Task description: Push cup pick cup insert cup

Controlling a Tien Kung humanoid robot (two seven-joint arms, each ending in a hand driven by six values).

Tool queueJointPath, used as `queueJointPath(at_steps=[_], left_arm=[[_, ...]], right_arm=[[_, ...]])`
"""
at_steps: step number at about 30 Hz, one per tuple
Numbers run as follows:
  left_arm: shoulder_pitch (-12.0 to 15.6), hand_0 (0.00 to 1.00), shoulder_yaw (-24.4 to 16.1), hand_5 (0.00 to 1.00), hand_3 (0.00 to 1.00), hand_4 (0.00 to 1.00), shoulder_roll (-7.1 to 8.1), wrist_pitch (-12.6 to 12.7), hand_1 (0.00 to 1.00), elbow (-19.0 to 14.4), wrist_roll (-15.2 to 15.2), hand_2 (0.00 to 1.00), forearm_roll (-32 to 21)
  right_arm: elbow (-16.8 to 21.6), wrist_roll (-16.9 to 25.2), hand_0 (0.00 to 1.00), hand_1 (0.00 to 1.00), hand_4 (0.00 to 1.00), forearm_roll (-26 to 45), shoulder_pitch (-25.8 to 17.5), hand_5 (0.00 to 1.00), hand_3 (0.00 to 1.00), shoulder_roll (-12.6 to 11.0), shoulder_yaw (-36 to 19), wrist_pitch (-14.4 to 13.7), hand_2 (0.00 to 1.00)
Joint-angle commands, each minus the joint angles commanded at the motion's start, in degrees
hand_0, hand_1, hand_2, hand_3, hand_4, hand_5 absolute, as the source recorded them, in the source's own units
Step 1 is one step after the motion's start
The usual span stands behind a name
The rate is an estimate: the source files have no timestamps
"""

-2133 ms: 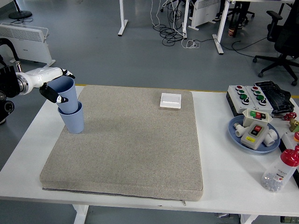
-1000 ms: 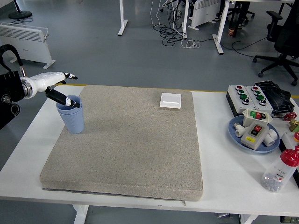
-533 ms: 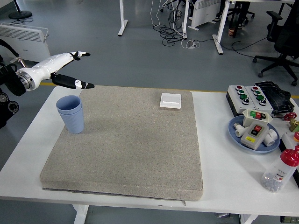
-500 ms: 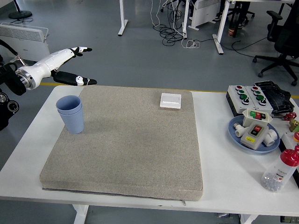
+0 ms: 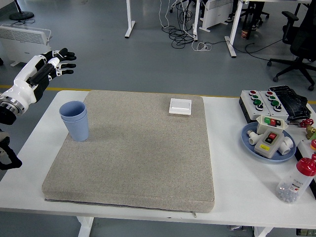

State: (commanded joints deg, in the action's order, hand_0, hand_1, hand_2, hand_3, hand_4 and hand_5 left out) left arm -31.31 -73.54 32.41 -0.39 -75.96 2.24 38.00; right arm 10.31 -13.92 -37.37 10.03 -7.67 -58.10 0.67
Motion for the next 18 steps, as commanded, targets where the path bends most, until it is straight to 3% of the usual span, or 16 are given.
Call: queueJointPath(at_steps=[7, 12, 15, 18], left_arm=[[10.75, 0.758, -10.71, 0.998, 0.768, 0.632, -3.6, -1.88, 0.788, -1.6, 2.42, 0.844, -16.76], [14.86, 0.767, -13.89, 0.998, 0.767, 0.633, -5.65, -2.74, 0.783, -0.9, 3.67, 0.832, -28.18], [16.95, 0.767, -15.2, 0.998, 0.767, 0.633, -7.13, -3.08, 0.783, -0.12, 3.27, 0.832, -29.27], [18.43, 0.78, -15.76, 0.998, 0.772, 0.629, -8.25, -3.05, 0.799, 0.61, 2.7, 0.837, -27.08]], right_arm=[[0.0, -0.06, 0.774, 0.715, 0.286, -0.33, -0.09, 0.558, 0.62, 0.08, -0.4, -0.03, 0.716], [0.0, -0.15, 0.773, 0.715, 0.285, -0.87, -0.25, 0.557, 0.619, 0.16, -0.66, -0.06, 0.716], [0.0, -0.17, 0.773, 0.715, 0.285, -1.18, -0.36, 0.557, 0.619, 0.22, -0.83, -0.09, 0.716], [0.0, -0.22, 0.774, 0.714, 0.284, -1.56, -0.45, 0.558, 0.618, 0.27, -0.96, -0.11, 0.715]])
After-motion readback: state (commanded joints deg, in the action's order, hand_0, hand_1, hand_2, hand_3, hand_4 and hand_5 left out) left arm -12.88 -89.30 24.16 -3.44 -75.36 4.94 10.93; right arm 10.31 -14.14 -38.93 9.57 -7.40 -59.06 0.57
